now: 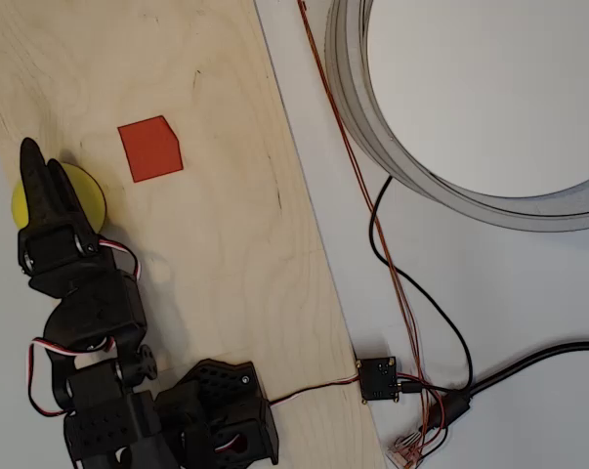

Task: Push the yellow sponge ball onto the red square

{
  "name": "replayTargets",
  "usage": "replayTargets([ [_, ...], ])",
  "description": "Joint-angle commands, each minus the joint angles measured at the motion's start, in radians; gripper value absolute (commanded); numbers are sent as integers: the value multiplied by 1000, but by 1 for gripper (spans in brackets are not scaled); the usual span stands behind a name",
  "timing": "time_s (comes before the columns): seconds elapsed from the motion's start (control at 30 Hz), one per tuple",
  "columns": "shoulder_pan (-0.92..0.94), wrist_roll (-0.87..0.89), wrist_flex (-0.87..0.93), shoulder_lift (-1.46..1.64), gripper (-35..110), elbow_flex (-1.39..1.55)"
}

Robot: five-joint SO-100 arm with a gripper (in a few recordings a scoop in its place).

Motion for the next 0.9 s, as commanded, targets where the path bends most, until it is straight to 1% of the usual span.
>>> replayTargets([
  [0.0,-61,84,132,55,27,-60],
  [0.2,-144,227,244,54,30,-121],
  [0.43,-224,443,247,26,30,-132],
  [0.53,-245,499,242,-12,30,-147],
  [0.67,-267,545,202,-75,30,-143],
  [0.87,-275,548,132,-192,29,-138],
])
